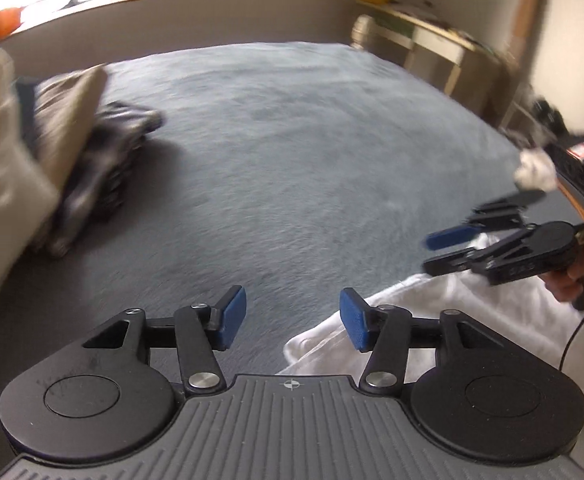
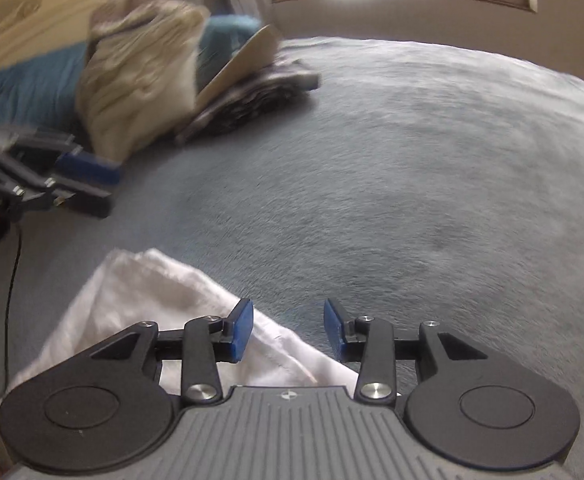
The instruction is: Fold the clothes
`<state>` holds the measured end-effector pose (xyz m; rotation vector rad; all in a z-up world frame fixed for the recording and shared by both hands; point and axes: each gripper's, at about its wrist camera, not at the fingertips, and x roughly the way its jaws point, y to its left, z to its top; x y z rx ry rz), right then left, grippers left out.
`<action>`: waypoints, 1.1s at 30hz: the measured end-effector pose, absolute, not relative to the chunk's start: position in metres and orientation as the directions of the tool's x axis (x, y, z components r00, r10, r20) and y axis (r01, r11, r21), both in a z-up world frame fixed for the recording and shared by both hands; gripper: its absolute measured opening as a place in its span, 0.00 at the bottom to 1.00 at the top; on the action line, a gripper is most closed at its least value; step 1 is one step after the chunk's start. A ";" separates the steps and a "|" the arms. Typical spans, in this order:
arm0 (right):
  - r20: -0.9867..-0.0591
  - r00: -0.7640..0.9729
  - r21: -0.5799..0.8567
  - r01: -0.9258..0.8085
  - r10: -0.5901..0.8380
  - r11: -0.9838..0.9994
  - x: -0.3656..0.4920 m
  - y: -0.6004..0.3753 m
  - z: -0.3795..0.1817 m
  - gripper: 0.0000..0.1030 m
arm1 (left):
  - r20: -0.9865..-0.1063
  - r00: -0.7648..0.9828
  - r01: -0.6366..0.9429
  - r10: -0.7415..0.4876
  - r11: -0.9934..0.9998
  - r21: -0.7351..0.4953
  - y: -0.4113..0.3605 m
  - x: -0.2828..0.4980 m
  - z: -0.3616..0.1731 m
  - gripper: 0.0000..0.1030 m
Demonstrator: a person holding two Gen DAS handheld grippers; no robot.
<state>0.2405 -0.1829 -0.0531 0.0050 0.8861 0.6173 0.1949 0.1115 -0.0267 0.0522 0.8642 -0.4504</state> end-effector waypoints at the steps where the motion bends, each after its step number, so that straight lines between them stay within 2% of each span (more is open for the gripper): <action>1: -0.714 0.480 0.281 -0.471 0.510 0.836 0.240 -0.194 -0.046 0.41 | -0.743 0.567 0.372 -0.355 0.915 -0.153 0.120 0.191 -0.024 0.52; 5: -0.674 0.509 0.413 -0.341 0.535 0.844 0.227 -0.255 -0.018 0.42 | -0.742 0.586 0.248 -0.327 0.943 -0.220 0.153 0.173 -0.014 0.58; 9: -0.663 0.560 0.478 -0.193 0.496 0.857 0.198 -0.323 -0.004 0.46 | -0.766 0.548 0.201 -0.335 0.942 -0.268 0.162 0.150 -0.038 0.64; 14: -0.742 0.533 0.486 0.009 0.407 0.874 0.173 -0.372 -0.038 0.46 | -0.786 0.499 0.103 -0.365 0.926 -0.364 0.160 0.139 -0.085 0.64; 20: -0.810 0.457 0.468 0.126 0.368 0.875 0.168 -0.382 -0.088 0.46 | -0.754 0.533 -0.008 -0.384 0.889 -0.459 0.165 0.144 -0.108 0.64; 22: -0.796 0.472 0.487 0.125 0.380 0.864 0.169 -0.382 -0.095 0.42 | -0.747 0.550 -0.013 -0.375 0.890 -0.456 0.163 0.146 -0.107 0.63; 23: -0.787 0.479 0.497 0.121 0.389 0.859 0.170 -0.381 -0.097 0.36 | -0.748 0.555 -0.013 -0.365 0.895 -0.446 0.161 0.146 -0.107 0.61; 24: -0.777 0.485 0.510 0.108 0.402 0.854 0.171 -0.380 -0.097 0.20 | -0.751 0.559 -0.011 -0.353 0.902 -0.432 0.159 0.147 -0.107 0.59; 26: -0.756 0.500 0.527 0.081 0.423 0.846 0.174 -0.376 -0.095 0.05 | -0.754 0.568 -0.005 -0.331 0.914 -0.405 0.154 0.147 -0.107 0.54; 28: -0.740 0.533 0.505 0.038 0.410 0.862 0.175 -0.370 -0.087 0.01 | -0.755 0.578 0.002 -0.310 0.925 -0.379 0.151 0.147 -0.107 0.48; 33: -0.653 0.645 0.518 -0.004 0.398 0.855 0.176 -0.374 -0.064 0.00 | -0.755 0.603 0.020 -0.257 0.952 -0.307 0.143 0.146 -0.108 0.35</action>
